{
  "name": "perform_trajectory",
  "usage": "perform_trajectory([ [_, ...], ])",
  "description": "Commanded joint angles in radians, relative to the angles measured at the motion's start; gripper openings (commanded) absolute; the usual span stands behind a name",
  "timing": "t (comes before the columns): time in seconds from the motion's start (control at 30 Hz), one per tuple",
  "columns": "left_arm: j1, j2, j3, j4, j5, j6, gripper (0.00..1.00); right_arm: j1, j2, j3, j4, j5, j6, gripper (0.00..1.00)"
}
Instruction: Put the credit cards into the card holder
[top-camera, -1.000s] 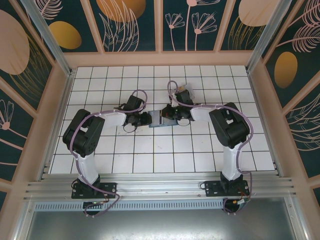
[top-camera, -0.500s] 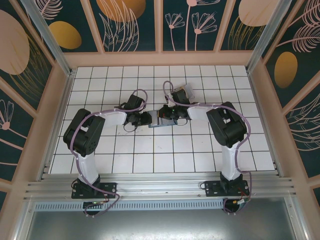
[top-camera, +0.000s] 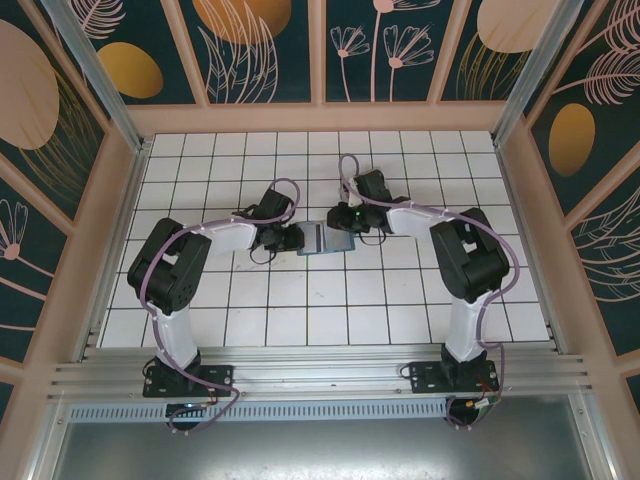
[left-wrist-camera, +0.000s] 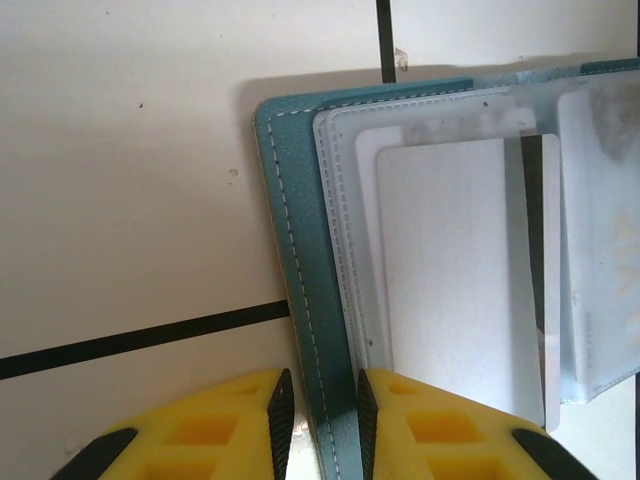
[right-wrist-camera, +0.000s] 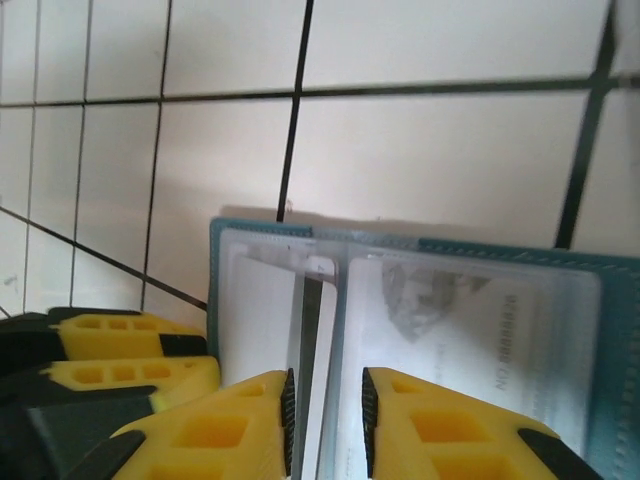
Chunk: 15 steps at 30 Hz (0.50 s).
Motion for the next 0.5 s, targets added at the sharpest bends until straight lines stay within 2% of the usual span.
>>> perform_trajectory([
  [0.0, -0.001, 0.008, 0.022, -0.065, -0.004, 0.026, 0.28, 0.001, -0.048, -0.008, -0.049, 0.017, -0.034, 0.26],
  [0.13, 0.042, 0.007, 0.078, -0.067, 0.019, 0.033, 0.29, -0.002, -0.069, -0.049, -0.057, 0.037, -0.042, 0.22],
  [0.27, 0.076, 0.031, 0.187, -0.096, 0.015, 0.060, 0.36, -0.004, -0.096, -0.108, -0.050, 0.049, -0.033, 0.21],
  [0.47, 0.086, 0.177, 0.426, -0.168, 0.024, 0.115, 0.38, 0.005, -0.129, -0.196, -0.043, 0.045, -0.016, 0.21],
])
